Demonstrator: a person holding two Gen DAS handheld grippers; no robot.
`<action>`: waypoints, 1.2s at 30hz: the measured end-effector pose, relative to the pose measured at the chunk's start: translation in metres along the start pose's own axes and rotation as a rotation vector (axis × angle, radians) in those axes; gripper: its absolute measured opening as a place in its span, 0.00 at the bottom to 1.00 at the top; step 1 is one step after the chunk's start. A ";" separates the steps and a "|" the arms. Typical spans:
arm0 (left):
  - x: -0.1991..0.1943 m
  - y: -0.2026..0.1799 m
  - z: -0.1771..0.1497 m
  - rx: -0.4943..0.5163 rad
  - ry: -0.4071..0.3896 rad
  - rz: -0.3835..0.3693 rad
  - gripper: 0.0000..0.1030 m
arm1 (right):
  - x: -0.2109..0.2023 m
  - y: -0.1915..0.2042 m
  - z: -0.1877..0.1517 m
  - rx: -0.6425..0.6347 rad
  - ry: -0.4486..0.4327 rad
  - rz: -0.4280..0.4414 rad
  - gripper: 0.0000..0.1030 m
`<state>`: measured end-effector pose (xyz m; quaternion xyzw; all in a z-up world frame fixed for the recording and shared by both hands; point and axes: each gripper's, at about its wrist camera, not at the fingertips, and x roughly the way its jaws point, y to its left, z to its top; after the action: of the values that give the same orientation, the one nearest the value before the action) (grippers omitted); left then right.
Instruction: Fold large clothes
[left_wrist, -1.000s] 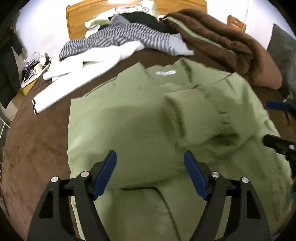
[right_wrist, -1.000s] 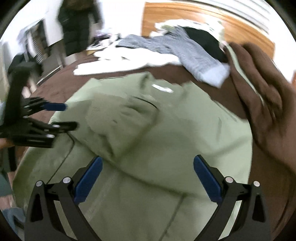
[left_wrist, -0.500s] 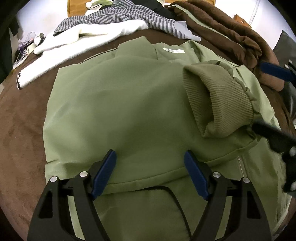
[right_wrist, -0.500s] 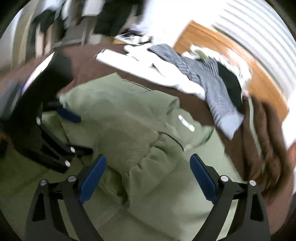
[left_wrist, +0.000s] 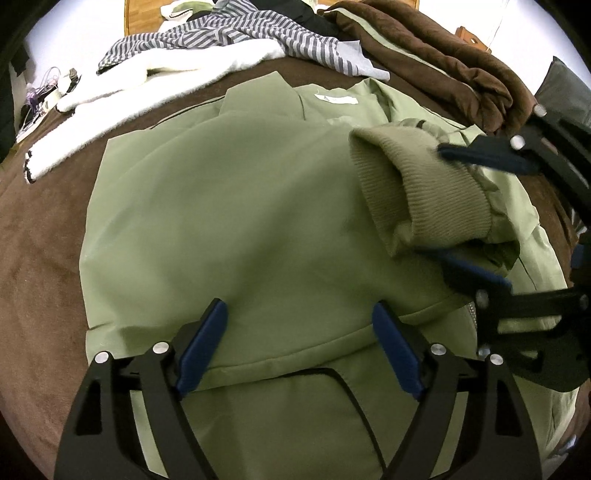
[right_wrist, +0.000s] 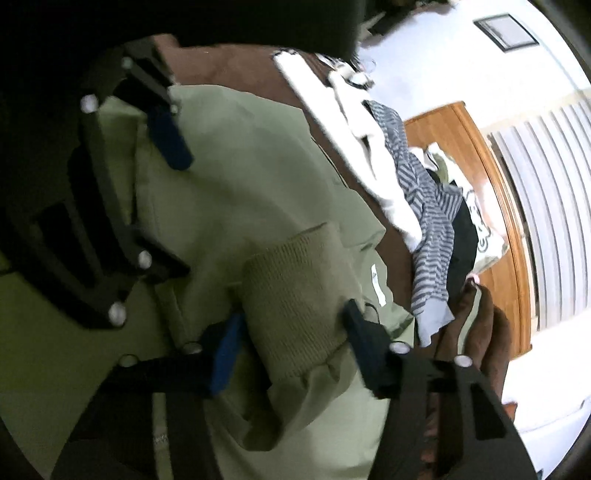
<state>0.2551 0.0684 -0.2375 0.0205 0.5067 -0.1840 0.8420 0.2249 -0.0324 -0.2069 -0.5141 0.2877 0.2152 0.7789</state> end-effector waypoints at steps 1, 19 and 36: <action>0.000 0.000 0.000 -0.001 0.001 -0.002 0.78 | 0.001 -0.004 0.000 0.033 0.005 0.009 0.32; 0.000 -0.003 0.000 -0.029 0.010 0.006 0.79 | -0.018 -0.103 -0.136 0.940 0.071 0.191 0.18; 0.004 -0.010 0.000 -0.005 0.029 0.048 0.80 | -0.039 -0.106 -0.200 1.251 0.094 0.266 0.55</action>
<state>0.2541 0.0582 -0.2393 0.0334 0.5186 -0.1620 0.8388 0.2170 -0.2589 -0.1703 0.0690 0.4539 0.0787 0.8849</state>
